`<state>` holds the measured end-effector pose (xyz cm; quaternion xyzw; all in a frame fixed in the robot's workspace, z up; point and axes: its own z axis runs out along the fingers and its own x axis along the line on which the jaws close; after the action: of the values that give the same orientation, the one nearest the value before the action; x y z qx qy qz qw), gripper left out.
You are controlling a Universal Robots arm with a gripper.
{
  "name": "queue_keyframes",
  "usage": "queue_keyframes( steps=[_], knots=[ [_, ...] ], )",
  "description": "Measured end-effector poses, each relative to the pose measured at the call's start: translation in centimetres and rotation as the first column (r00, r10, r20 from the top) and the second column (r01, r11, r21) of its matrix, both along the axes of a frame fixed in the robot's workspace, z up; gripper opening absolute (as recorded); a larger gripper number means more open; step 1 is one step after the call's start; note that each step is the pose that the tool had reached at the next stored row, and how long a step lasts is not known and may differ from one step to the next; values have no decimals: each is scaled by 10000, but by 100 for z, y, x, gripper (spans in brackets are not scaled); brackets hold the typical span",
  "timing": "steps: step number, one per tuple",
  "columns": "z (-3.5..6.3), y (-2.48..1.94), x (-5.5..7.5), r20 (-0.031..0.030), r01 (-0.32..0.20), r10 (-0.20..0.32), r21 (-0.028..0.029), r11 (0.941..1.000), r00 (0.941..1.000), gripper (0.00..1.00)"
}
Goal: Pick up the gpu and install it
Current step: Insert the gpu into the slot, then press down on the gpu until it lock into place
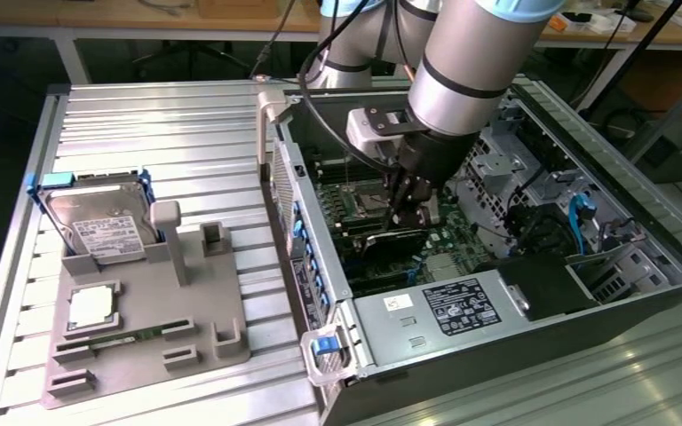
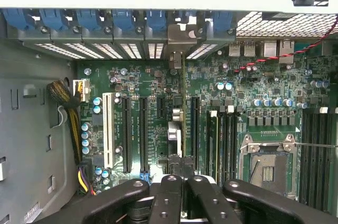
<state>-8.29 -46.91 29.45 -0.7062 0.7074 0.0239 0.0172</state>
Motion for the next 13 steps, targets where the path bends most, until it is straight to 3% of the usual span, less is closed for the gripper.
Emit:
queue_keyframes(
  steps=[13],
  knots=[
    [0, 0, 0, 1, 0, 0, 0, 10000, 10000, 11]
  ],
)
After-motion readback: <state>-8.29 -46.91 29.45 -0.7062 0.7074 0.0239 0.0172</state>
